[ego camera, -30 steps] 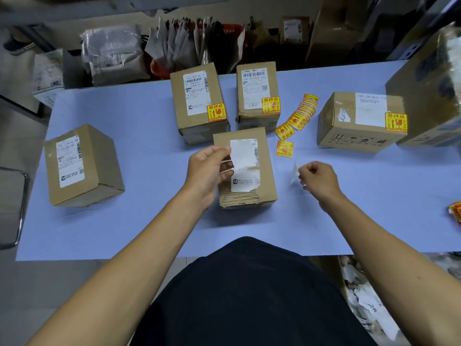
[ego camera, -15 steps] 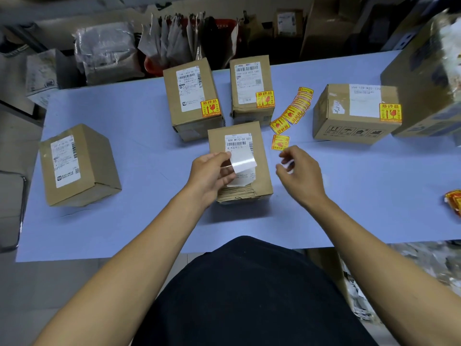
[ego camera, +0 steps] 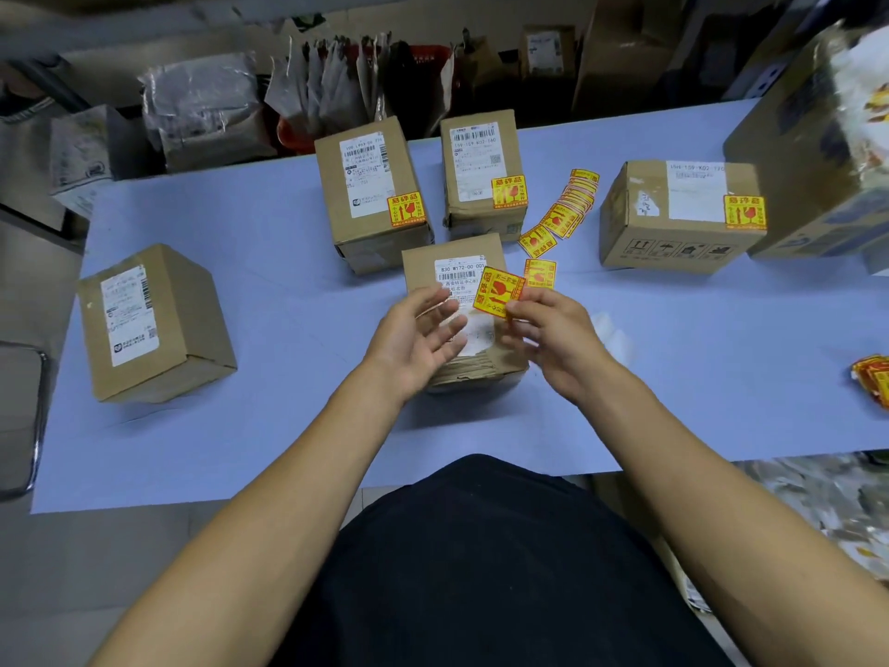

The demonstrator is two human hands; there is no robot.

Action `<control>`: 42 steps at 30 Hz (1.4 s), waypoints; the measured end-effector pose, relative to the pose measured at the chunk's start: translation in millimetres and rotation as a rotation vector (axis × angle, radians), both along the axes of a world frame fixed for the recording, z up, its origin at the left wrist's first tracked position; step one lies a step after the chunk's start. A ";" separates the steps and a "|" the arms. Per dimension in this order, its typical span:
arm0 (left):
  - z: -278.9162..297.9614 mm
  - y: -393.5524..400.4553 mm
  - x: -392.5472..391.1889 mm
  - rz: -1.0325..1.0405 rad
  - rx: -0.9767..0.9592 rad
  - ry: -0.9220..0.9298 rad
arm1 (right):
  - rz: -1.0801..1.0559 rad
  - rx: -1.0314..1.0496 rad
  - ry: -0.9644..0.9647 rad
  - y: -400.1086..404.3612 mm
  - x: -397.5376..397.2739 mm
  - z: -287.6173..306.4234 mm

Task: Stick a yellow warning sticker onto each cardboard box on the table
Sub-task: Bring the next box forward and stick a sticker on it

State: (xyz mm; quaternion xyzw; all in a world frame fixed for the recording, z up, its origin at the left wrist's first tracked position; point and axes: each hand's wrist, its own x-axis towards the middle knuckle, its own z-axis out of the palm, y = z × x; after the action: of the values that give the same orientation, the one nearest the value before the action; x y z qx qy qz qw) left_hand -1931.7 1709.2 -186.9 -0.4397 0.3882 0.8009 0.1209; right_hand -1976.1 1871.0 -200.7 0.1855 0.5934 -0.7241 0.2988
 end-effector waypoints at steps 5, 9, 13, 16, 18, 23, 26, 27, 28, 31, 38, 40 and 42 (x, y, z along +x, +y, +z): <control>1.5 11.4 10.1 -0.265 -0.232 0.088 | -0.058 -0.305 -0.346 1.3 2.7 2.3; 2.4 16.6 9.8 -0.218 -0.284 0.135 | -0.042 -0.288 -0.316 -3.9 9.6 2.5; -3.8 14.0 12.8 -0.318 -0.518 0.178 | 0.079 0.012 -0.119 -6.1 13.3 3.6; -1.3 8.1 13.4 -0.461 -0.632 0.214 | 0.152 0.201 0.077 0.5 8.6 3.8; 2.4 3.1 11.7 -0.576 -0.629 0.223 | 0.225 0.247 0.216 6.3 3.9 7.3; 7.3 -2.5 4.0 -0.709 -0.596 0.170 | 0.341 0.343 0.312 13.2 -1.3 7.7; 0.7 0.8 -2.6 -0.758 -0.660 0.118 | 0.371 0.420 0.289 17.2 0.0 -1.0; -3.2 2.8 -4.6 -0.794 -0.706 0.109 | 0.374 0.457 0.293 18.4 0.9 -6.2; -7.2 4.8 -6.2 -0.848 -0.782 0.104 | 0.374 0.494 0.296 19.3 2.1 -10.5; -15.8 11.4 -10.5 -1.016 -1.058 0.098 | 0.347 0.574 0.286 20.0 6.8 -21.8; -23.7 19.7 -14.7 -1.121 -1.194 0.070 | 0.316 0.668 0.300 21.3 14.0 -29.6; -24.3 21.4 -16.2 -1.127 -1.203 0.062 | 0.314 0.682 0.306 22.1 14.3 -31.5; -25.0 22.6 -17.8 -1.136 -1.215 0.047 | 0.321 0.690 0.313 22.2 14.5 -32.3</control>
State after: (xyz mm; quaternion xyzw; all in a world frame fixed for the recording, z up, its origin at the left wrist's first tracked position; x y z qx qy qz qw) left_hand -1949.5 1731.9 -211.9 -0.1487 0.9181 0.2781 0.2401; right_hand -1961.6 1893.2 -233.0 0.0678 0.8611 -0.4461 0.2344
